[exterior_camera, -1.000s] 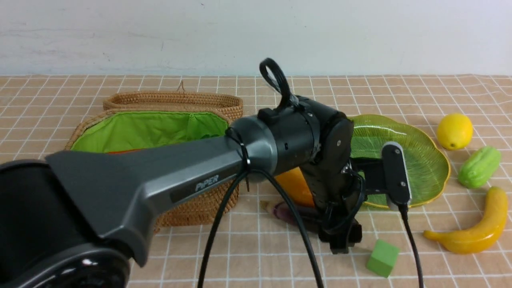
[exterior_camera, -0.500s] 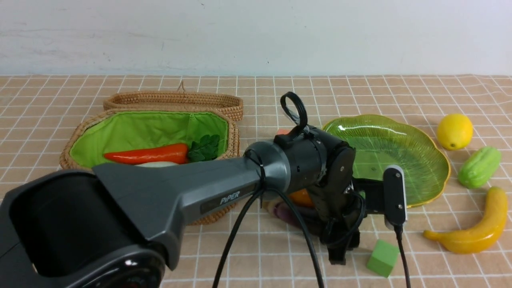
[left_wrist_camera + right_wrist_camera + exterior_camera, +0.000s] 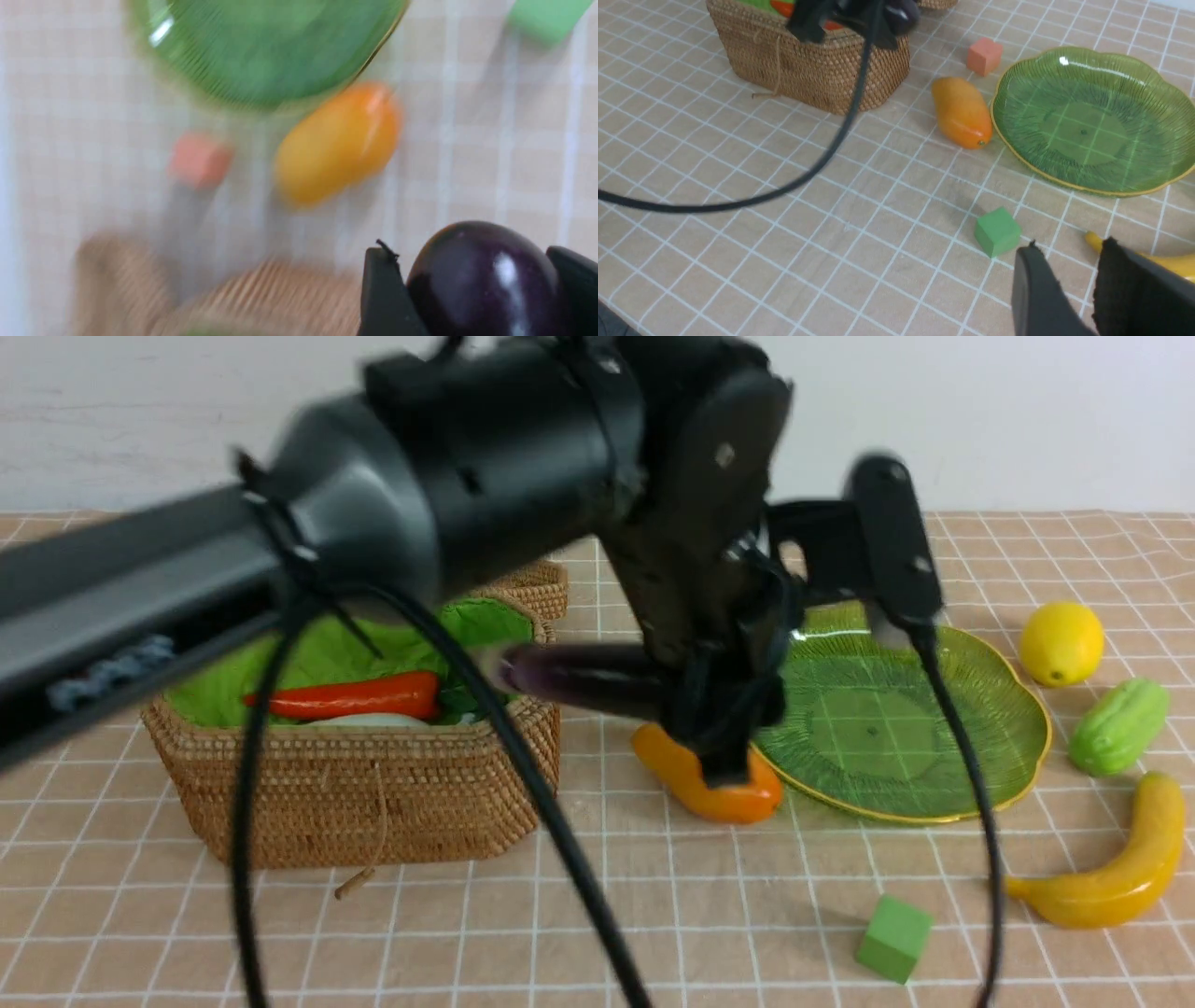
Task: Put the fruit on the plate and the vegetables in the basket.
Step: Use the left arm to grab an eggplant and put it into the left basket, then grab the mango with your left arm and place it on the right plate
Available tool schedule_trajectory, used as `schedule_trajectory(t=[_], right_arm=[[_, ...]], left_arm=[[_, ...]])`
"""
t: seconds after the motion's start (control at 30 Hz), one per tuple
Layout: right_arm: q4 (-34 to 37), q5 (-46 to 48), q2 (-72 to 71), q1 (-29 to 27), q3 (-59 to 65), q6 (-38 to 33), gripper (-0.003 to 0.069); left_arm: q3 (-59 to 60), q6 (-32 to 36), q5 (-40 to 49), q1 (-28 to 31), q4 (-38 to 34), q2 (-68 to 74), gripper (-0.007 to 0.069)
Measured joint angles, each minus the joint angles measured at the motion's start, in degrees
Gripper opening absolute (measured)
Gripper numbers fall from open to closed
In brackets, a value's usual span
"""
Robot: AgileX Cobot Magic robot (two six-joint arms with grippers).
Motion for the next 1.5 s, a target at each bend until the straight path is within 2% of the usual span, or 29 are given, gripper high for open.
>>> schedule_trajectory(t=[0.13, 0.23, 0.3, 0.37, 0.43, 0.47, 0.5, 0.53, 0.57, 0.67, 0.77, 0.9, 0.97, 1.03, 1.1, 1.17, 1.2, 1.27, 1.3, 1.33, 1.37, 1.5], right_arm=[[-0.1, -1.4, 0.0, 0.0, 0.0, 0.0, 0.0212], [-0.1, -1.4, 0.0, 0.0, 0.0, 0.0, 0.0213], [-0.1, -1.5, 0.0, 0.0, 0.1, 0.0, 0.0213], [-0.1, -1.4, 0.0, 0.0, 0.2, 0.0, 0.0213], [-0.1, -1.4, 0.0, 0.0, 0.3, 0.0, 0.0213], [-0.1, -1.4, 0.0, 0.0, 0.4, 0.0, 0.0213], [-0.1, -1.3, 0.0, 0.0, 0.4, 0.0, 0.0213], [-0.1, -1.3, 0.0, 0.0, 0.4, 0.0, 0.0213], [-0.1, -1.3, 0.0, 0.0, 0.4, 0.0, 0.0213], [-0.1, -1.4, 0.0, 0.0, 0.4, 0.0, 0.0213], [-0.1, -1.6, 0.0, 0.0, 0.4, 0.0, 0.0213], [-0.3, -1.6, 0.0, 0.0, 0.4, 0.0, 0.0213], [-0.6, -1.6, 0.0, 0.0, 0.4, 0.0, 0.0213], [-1.2, -1.6, 0.0, 0.0, 0.4, 0.0, 0.0213], [-1.3, -1.6, 0.0, 0.0, 0.4, 0.0, 0.0213], [-1.3, -1.6, 0.0, 0.0, 0.4, 0.0, 0.0213], [-1.3, -1.6, 0.0, 0.0, 0.4, 0.0, 0.0213], [-1.3, -1.6, 0.0, 0.0, 0.4, 0.0, 0.0213], [-1.3, -1.6, 0.0, 0.0, 0.4, 0.0, 0.0213], [-1.3, -1.5, 0.0, 0.0, 0.4, 0.0, 0.0213], [-1.3, -1.0, 0.0, 0.0, 0.4, 0.0, 0.0213], [-1.3, 0.9, 0.0, 0.0, 0.4, 0.0, 0.0213]], left_arm=[[0.0, -0.4, 5.2, 6.1, 4.6, -0.4, 0.0390], [0.0, -0.2, 5.9, 10.8, 4.6, 1.0, 0.0390], [0.0, 0.6, 5.9, 16.0, 4.7, 3.9, 0.0390], [0.1, 0.8, 5.9, 18.2, 4.5, 5.4, 0.0396], [0.1, 0.9, 5.9, 20.0, 3.5, 6.6, 0.0451], [0.1, 0.9, 5.7, 20.9, 2.6, 7.0, 0.0519], [0.1, 0.9, 5.7, 21.0, 2.6, 7.0, 0.0519], [0.1, 0.9, 5.6, 21.3, 2.0, 7.2, 0.0589], [0.1, 0.8, 5.2, 21.3, 1.7, 7.2, 0.0624], [0.1, 0.8, 3.9, 21.1, 1.1, 7.2, 0.0655], [0.1, 0.0, 3.2, 20.7, -0.3, 7.0, 0.0622], [0.1, -3.7, 2.7, 17.9, -5.8, 6.3, 0.0431], [0.1, -2.3, 2.7, 14.6, -9.7, 6.1, 0.0294], [0.1, 0.2, 2.6, 11.5, -12.1, 6.6, 0.0202], [0.1, 2.2, 1.8, 9.2, -13.1, 7.8, 0.0140], [0.1, 3.3, 0.4, 7.9, -13.0, 8.8, 0.0120], [0.1, 6.5, -2.7, 6.6, -11.5, 11.4, 0.0120], [0.1, 8.2, -5.0, 6.2, -10.3, 12.7, 0.0141], [0.1, 11.0, -9.3, 6.0, -9.5, 15.1, 0.0198], [0.1, 11.2, -9.3, 6.0, -9.3, 15.4, 0.0208], [0.1, 12.6, -13.3, 6.0, -9.0, 17.0, 0.0295], [0.1, 14.2, -20.8, 6.0, -8.5, 20.1, 0.0539]])
